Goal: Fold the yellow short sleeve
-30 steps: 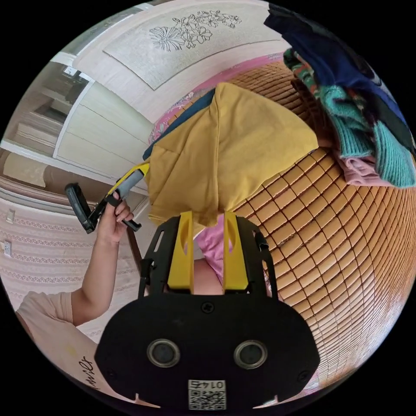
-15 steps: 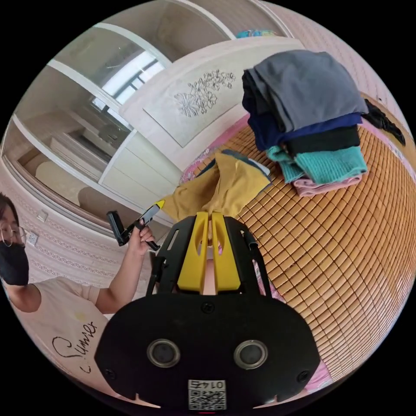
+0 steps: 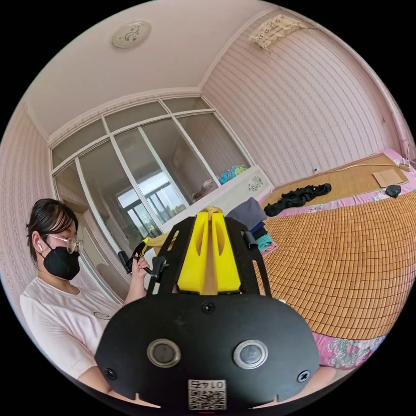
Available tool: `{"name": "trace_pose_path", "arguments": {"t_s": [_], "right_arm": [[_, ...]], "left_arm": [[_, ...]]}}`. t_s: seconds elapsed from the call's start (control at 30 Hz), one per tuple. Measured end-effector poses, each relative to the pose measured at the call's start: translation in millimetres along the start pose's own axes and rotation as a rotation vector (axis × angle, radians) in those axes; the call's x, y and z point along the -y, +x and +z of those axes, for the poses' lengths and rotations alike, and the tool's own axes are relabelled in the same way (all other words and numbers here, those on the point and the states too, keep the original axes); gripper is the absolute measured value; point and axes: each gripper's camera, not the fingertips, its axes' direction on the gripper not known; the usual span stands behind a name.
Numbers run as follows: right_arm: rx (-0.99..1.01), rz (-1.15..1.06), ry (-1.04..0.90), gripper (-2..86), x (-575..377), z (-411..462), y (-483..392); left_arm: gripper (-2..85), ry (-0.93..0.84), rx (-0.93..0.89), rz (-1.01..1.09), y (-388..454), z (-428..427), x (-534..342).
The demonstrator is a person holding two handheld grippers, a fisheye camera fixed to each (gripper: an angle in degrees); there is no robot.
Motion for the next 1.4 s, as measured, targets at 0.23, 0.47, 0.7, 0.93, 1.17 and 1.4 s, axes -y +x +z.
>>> {"name": "trace_pose_path", "arguments": {"t_s": [0.23, 0.47, 0.7, 0.93, 1.17, 1.4], "right_arm": [[-0.036, -0.133, 0.162, 0.5, 48, -170, -76], [-0.070, -0.363, 0.284, 0.4, 95, -303, -162], [-0.181, -0.376, 0.250, 0.3, 136, -378, -187], [-0.369, 0.039, -0.118, 0.3, 190, -337, -32], [-0.479, 0.042, -0.087, 0.3, 337, -299, 40], [-0.435, -0.161, 0.063, 0.5, 413, -316, 7]], "left_arm": [[-1.0, 0.074, -0.119, 0.065, 121, 16, -5], [-1.0, 0.179, -0.251, 0.189, 214, 23, 9], [-1.0, 0.072, -0.285, 0.218, 245, 79, -8], [-1.0, -0.374, -0.188, -0.006, 182, 305, -95], [-1.0, -0.290, -0.143, -0.140, 149, 501, -63], [-1.0, -0.215, -0.100, 0.016, 149, 551, -53]]}}
